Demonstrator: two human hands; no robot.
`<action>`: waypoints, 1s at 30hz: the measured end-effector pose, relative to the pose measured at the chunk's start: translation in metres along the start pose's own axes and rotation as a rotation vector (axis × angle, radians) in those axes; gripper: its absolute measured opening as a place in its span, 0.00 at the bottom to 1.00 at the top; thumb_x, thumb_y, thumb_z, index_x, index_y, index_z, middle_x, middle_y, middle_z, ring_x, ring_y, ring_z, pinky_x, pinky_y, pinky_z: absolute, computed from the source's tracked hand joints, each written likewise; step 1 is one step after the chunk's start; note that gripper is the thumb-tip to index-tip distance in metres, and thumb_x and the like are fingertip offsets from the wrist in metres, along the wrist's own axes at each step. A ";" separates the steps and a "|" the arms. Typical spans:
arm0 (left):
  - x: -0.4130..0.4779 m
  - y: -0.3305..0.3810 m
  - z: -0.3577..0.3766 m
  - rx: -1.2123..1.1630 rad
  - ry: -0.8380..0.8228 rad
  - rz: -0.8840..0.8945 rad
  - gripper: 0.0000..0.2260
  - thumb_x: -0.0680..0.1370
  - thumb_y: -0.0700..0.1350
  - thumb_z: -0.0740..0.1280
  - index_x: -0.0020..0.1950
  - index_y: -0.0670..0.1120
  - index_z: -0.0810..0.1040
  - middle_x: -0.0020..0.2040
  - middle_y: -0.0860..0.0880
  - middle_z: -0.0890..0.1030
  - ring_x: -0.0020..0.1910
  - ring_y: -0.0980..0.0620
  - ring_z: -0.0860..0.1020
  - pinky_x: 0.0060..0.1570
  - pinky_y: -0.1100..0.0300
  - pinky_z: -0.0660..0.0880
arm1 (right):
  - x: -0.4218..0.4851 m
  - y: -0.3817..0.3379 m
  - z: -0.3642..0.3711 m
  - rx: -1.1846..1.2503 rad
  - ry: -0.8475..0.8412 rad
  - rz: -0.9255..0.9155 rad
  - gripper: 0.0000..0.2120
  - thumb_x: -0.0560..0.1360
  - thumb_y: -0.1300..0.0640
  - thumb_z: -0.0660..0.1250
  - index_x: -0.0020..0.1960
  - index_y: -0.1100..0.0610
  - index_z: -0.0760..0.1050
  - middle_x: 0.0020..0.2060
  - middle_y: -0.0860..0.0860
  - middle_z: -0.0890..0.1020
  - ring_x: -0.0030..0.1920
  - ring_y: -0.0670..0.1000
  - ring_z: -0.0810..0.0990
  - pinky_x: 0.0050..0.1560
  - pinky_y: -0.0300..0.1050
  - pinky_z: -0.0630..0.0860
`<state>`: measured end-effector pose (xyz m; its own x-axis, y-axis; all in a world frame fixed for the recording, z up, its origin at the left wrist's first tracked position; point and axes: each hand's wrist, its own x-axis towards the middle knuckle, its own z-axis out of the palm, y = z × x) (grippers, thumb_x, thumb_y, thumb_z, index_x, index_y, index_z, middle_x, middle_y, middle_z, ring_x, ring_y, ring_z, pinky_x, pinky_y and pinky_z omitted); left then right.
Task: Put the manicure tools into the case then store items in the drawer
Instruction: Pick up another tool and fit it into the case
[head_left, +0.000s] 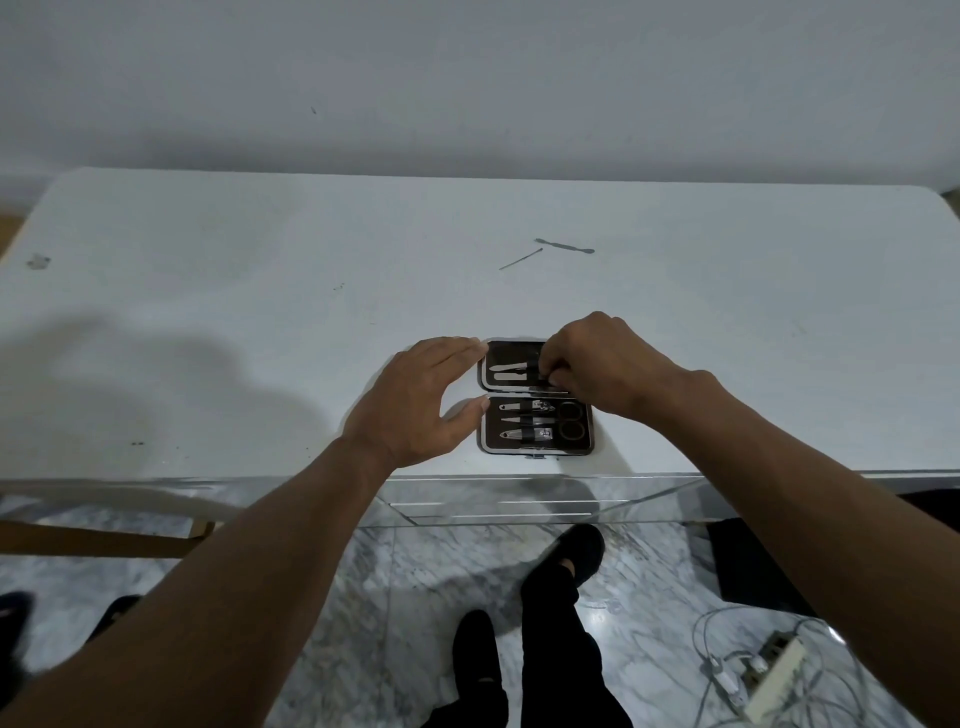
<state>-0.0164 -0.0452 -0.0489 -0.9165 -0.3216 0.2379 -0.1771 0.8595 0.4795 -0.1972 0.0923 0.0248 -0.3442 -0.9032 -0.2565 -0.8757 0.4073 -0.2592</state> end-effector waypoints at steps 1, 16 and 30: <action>0.000 0.000 0.000 -0.001 0.003 -0.001 0.25 0.75 0.56 0.64 0.69 0.46 0.72 0.67 0.49 0.76 0.66 0.52 0.71 0.67 0.58 0.65 | -0.001 0.000 -0.001 0.009 -0.001 0.003 0.10 0.73 0.62 0.67 0.50 0.54 0.83 0.47 0.55 0.85 0.48 0.58 0.81 0.50 0.47 0.78; 0.000 0.002 -0.001 -0.034 0.022 0.016 0.25 0.75 0.55 0.64 0.69 0.45 0.73 0.67 0.49 0.76 0.66 0.52 0.72 0.66 0.54 0.69 | 0.049 0.024 -0.024 0.001 0.228 0.252 0.11 0.76 0.65 0.63 0.55 0.67 0.78 0.53 0.62 0.83 0.53 0.63 0.80 0.55 0.54 0.77; 0.002 0.002 -0.002 -0.035 0.019 0.011 0.24 0.74 0.53 0.65 0.69 0.45 0.74 0.67 0.51 0.76 0.66 0.53 0.71 0.66 0.56 0.67 | 0.118 0.033 -0.031 -0.126 0.164 0.290 0.08 0.69 0.74 0.59 0.38 0.64 0.71 0.33 0.56 0.71 0.45 0.63 0.78 0.42 0.47 0.68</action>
<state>-0.0181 -0.0455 -0.0458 -0.9115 -0.3197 0.2590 -0.1539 0.8488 0.5058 -0.2771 -0.0050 0.0149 -0.6256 -0.7662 -0.1470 -0.7649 0.6394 -0.0776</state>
